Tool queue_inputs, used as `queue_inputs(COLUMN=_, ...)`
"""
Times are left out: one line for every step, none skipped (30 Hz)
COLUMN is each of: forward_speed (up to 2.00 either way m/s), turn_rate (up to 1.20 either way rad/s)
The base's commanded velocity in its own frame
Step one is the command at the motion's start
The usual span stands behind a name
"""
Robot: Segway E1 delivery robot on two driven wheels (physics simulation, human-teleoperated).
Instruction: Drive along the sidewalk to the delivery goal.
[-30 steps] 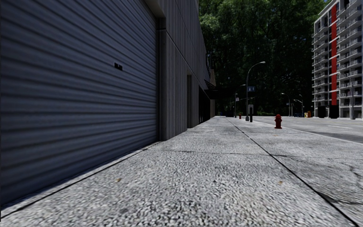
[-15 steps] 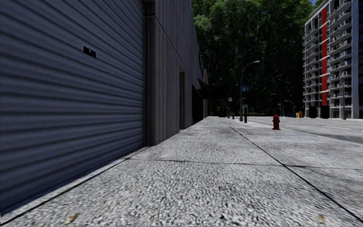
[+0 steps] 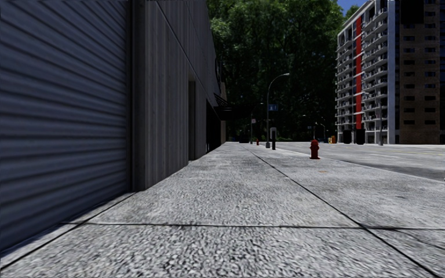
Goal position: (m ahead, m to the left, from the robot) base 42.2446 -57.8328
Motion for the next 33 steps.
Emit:
queue_inputs(forward_speed=2.0, turn_rate=-0.38)
queue_inputs(forward_speed=2.0, turn_rate=0.0)
queue_inputs(forward_speed=2.0, turn_rate=0.0)
queue_inputs(forward_speed=2.0, turn_rate=0.0)
queue_inputs(forward_speed=2.0, turn_rate=0.0)
queue_inputs(forward_speed=2.0, turn_rate=0.0)
queue_inputs(forward_speed=2.0, turn_rate=0.0)
queue_inputs(forward_speed=2.0, turn_rate=0.0)
queue_inputs(forward_speed=2.0, turn_rate=0.0)
queue_inputs(forward_speed=2.0, turn_rate=0.0)
queue_inputs(forward_speed=2.0, turn_rate=0.0)
queue_inputs(forward_speed=2.0, turn_rate=0.0)
queue_inputs(forward_speed=2.0, turn_rate=0.0)
queue_inputs(forward_speed=2.0, turn_rate=0.0)
queue_inputs(forward_speed=2.0, turn_rate=0.0)
queue_inputs(forward_speed=2.0, turn_rate=0.0)
queue_inputs(forward_speed=2.0, turn_rate=0.0)
queue_inputs(forward_speed=2.0, turn_rate=0.0)
queue_inputs(forward_speed=2.0, turn_rate=0.0)
queue_inputs(forward_speed=2.0, turn_rate=0.0)
queue_inputs(forward_speed=2.0, turn_rate=0.0)
queue_inputs(forward_speed=2.0, turn_rate=0.0)
queue_inputs(forward_speed=2.0, turn_rate=0.0)
queue_inputs(forward_speed=2.0, turn_rate=0.0)
queue_inputs(forward_speed=2.0, turn_rate=0.0)
queue_inputs(forward_speed=2.0, turn_rate=0.0)
queue_inputs(forward_speed=2.0, turn_rate=0.0)
queue_inputs(forward_speed=2.0, turn_rate=0.0)
queue_inputs(forward_speed=2.0, turn_rate=0.0)
queue_inputs(forward_speed=2.0, turn_rate=0.0)
queue_inputs(forward_speed=2.0, turn_rate=0.0)
queue_inputs(forward_speed=2.0, turn_rate=0.0)
queue_inputs(forward_speed=2.0, turn_rate=0.0)
